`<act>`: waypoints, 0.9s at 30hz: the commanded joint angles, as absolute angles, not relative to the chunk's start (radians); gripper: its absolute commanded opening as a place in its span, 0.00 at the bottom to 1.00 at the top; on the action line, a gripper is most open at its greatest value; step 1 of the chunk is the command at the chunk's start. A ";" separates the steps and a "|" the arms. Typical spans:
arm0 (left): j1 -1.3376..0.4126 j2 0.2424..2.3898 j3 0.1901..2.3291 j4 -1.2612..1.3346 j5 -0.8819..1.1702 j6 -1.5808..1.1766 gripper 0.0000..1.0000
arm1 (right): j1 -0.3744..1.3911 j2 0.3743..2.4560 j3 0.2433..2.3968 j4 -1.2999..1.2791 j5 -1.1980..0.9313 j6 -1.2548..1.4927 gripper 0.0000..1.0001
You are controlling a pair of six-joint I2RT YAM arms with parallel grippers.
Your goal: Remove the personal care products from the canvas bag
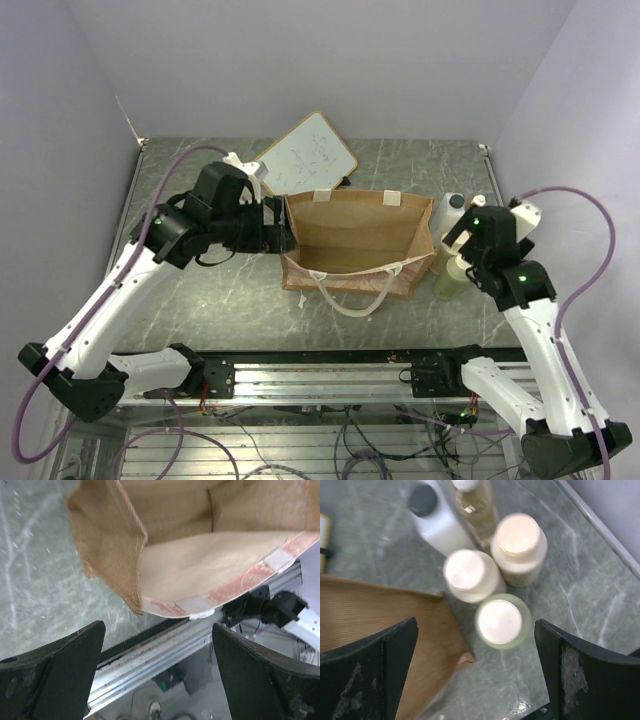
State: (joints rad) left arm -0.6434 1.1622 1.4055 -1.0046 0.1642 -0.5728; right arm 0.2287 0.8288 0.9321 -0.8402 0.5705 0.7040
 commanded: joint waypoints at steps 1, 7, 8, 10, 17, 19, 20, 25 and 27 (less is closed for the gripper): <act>-0.646 1.134 1.551 -1.037 0.002 -0.558 0.99 | 0.225 0.794 1.123 -0.864 0.447 0.532 1.00; -0.646 1.154 1.773 -1.098 -0.125 -0.507 0.99 | 0.226 0.828 1.445 -0.893 0.303 0.319 1.00; -0.646 1.151 1.798 -1.096 -0.138 -0.500 0.99 | 0.225 0.847 1.496 -0.916 0.303 0.306 1.00; -0.645 1.146 1.845 -1.090 -0.162 -0.481 0.99 | 0.224 0.879 1.596 -0.959 0.303 0.276 1.00; -0.645 1.092 1.917 -1.046 -0.263 -0.404 0.99 | 0.224 0.917 1.763 -0.969 0.263 0.227 1.00; -0.645 1.089 1.943 -1.057 -0.293 -0.393 0.99 | 0.225 0.953 1.826 -1.002 0.273 0.238 1.00; -0.645 1.091 1.959 -1.064 -0.305 -0.388 0.99 | 0.225 0.968 1.850 -1.019 0.286 0.241 1.00; -0.646 1.068 1.943 -1.081 -0.365 -0.395 0.99 | 0.225 0.977 1.845 -1.025 0.306 0.211 1.00; -0.646 1.058 1.938 -1.079 -0.370 -0.400 0.99 | 0.225 0.982 1.849 -1.029 0.301 0.214 1.00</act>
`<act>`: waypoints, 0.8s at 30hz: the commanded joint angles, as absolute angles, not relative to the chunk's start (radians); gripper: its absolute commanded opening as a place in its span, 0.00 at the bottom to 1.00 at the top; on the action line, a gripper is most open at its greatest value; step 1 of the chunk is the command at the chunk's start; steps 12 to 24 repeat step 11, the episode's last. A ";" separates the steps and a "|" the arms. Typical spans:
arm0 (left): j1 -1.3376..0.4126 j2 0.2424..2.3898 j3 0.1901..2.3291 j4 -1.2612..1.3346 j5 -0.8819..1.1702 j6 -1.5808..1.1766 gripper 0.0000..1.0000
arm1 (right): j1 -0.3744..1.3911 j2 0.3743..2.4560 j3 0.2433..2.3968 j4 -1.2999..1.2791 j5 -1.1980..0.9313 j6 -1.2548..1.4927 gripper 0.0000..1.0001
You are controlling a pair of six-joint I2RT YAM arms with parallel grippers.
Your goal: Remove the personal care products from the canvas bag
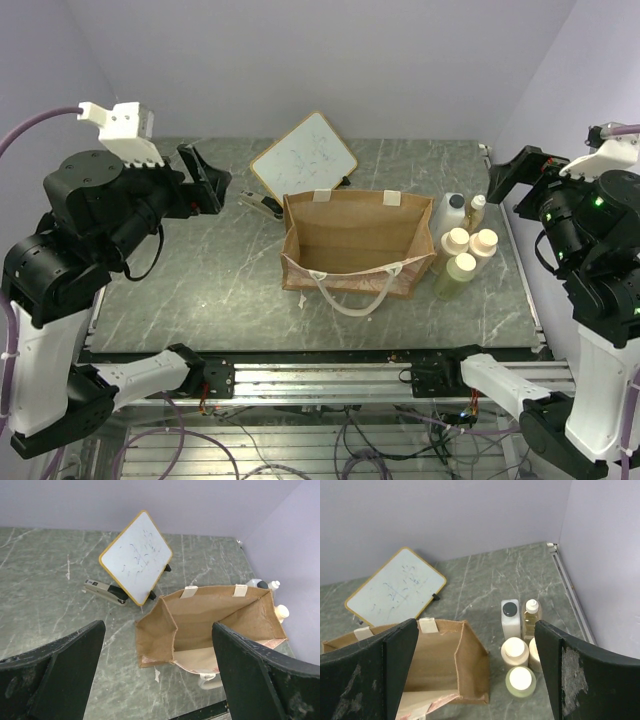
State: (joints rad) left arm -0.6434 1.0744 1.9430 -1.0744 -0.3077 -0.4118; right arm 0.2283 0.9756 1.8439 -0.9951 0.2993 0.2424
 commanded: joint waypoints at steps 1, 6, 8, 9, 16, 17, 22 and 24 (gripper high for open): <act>-0.646 1.057 1.940 -1.082 -0.370 -0.403 0.99 | 0.225 0.982 1.852 -1.029 0.303 0.220 1.00; -0.646 1.051 1.933 -1.089 -0.368 -0.417 0.99 | 0.225 0.985 1.851 -1.012 0.318 0.244 1.00; -0.646 1.049 1.920 -1.085 -0.364 -0.420 0.99 | 0.225 0.984 1.837 -1.003 0.295 0.239 1.00; -0.645 1.050 1.919 -1.087 -0.364 -0.420 0.99 | 0.225 0.985 1.838 -1.005 0.299 0.244 1.00; -0.646 1.055 1.922 -1.090 -0.363 -0.418 0.99 | 0.225 0.980 1.842 -1.003 0.307 0.254 1.00; -0.646 1.055 1.922 -1.090 -0.363 -0.418 0.99 | 0.225 0.980 1.842 -1.003 0.307 0.254 1.00; -0.646 1.055 1.922 -1.090 -0.363 -0.418 0.99 | 0.225 0.980 1.842 -1.003 0.307 0.254 1.00; -0.646 1.055 1.922 -1.090 -0.363 -0.418 0.99 | 0.225 0.980 1.842 -1.003 0.307 0.254 1.00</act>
